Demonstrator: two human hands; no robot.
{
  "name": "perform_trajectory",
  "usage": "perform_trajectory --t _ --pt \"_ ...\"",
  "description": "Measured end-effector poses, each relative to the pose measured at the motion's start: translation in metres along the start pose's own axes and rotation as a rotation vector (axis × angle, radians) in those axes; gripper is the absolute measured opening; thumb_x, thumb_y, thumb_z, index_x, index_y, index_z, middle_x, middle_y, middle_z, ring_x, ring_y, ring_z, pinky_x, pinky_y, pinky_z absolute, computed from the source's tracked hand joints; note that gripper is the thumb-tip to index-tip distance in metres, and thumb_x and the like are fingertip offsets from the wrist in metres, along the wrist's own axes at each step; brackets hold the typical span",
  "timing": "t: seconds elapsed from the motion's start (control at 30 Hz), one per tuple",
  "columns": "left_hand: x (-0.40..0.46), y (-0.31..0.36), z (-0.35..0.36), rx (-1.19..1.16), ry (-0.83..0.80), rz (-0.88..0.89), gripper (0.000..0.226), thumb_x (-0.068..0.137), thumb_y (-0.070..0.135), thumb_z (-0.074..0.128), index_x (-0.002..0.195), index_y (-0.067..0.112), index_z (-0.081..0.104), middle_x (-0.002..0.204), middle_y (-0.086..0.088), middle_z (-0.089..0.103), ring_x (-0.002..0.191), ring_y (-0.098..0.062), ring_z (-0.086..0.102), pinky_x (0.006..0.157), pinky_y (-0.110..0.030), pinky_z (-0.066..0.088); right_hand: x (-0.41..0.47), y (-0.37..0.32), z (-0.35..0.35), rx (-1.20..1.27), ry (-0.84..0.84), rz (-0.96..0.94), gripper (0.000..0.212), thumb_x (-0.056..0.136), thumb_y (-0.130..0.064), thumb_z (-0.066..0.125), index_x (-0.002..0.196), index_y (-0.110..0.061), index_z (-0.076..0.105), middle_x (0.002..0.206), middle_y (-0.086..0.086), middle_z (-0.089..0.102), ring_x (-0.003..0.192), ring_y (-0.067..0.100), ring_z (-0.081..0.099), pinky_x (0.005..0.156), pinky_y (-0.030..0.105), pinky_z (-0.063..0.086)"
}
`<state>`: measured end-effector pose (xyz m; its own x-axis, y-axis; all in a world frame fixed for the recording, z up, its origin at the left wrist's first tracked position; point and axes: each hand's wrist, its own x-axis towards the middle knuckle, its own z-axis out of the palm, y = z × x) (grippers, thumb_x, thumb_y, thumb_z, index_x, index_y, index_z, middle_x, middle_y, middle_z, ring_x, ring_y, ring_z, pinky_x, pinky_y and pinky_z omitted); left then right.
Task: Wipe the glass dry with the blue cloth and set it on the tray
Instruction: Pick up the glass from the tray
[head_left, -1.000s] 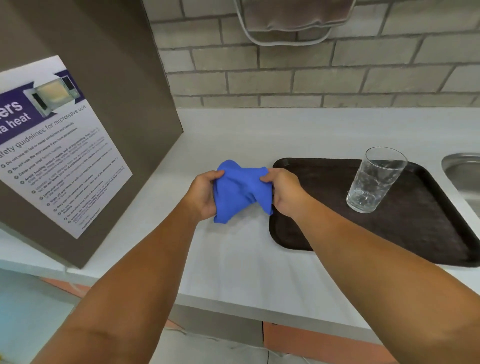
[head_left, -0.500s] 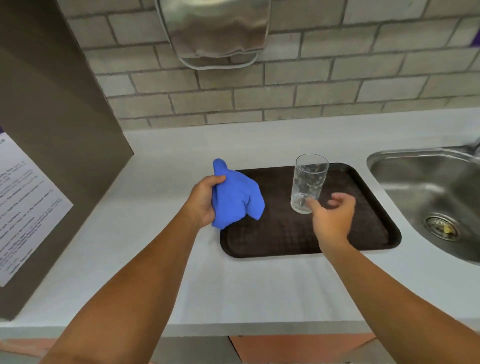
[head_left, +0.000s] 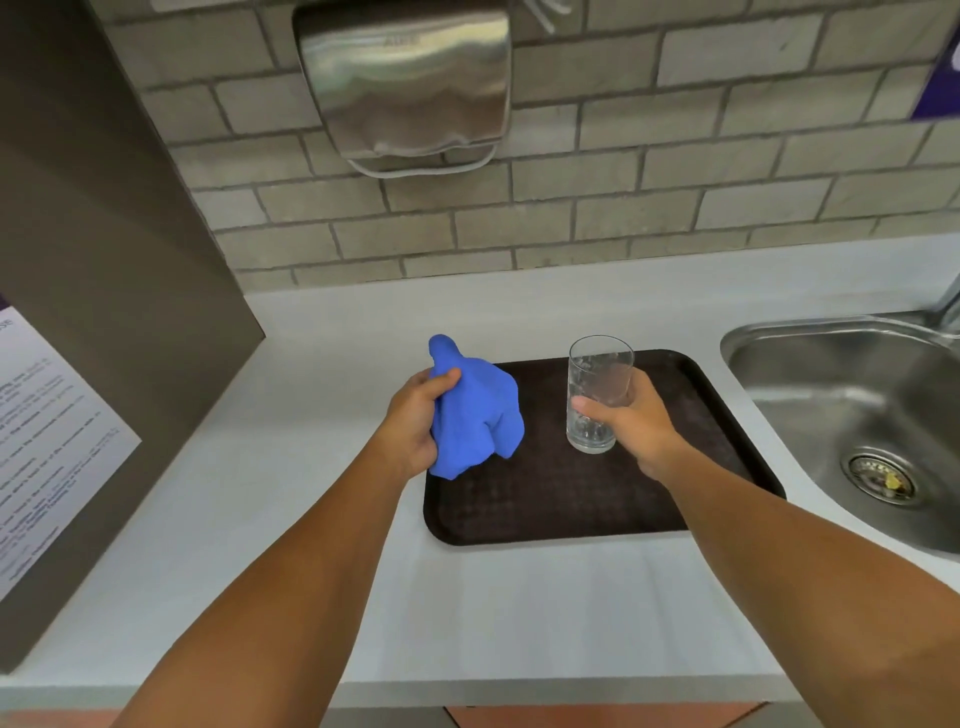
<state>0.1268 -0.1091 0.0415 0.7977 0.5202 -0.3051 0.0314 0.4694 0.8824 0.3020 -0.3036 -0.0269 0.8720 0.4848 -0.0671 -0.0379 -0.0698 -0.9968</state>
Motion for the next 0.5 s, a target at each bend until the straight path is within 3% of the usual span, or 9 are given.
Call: perform_trajectory --t 0.13,0.33,0.5 --pt "-0.0020 -0.0002 0.0003 -0.006 0.015 -0.011 0.045 0.097 0.022 0.054 0.137 0.000 0.049 0.138 -0.023 0.054 0.127 -0.036 0.052 0.106 -0.046 0.042 0.0011 0.0053 -0.0024 0.025 -0.011 -0.005 0.058 0.073 -0.020 0.088 0.119 -0.032 0.055 0.112 -0.011 0.068 0.100 0.004 0.065 0.077 0.023 0.050" --pt "-0.0022 -0.0025 0.0020 0.003 0.026 -0.013 0.044 0.096 0.023 0.056 0.134 0.001 0.051 0.135 -0.022 0.057 0.124 -0.035 0.055 0.102 -0.044 0.045 0.0058 0.0097 -0.0057 0.015 -0.043 -0.009 0.057 0.074 -0.025 0.088 0.122 -0.029 0.058 0.116 -0.006 0.070 0.105 0.011 0.067 0.087 0.032 0.052" --pt "-0.0042 -0.0036 0.0046 0.007 0.025 -0.026 0.043 0.096 0.024 0.056 0.132 0.001 0.054 0.132 -0.021 0.060 0.120 -0.033 0.057 0.097 -0.041 0.048 0.0039 0.0029 -0.0046 0.144 -0.027 0.024 0.038 0.081 -0.026 0.081 0.114 -0.028 0.063 0.111 -0.006 0.071 0.101 0.010 0.068 0.077 0.024 0.050"
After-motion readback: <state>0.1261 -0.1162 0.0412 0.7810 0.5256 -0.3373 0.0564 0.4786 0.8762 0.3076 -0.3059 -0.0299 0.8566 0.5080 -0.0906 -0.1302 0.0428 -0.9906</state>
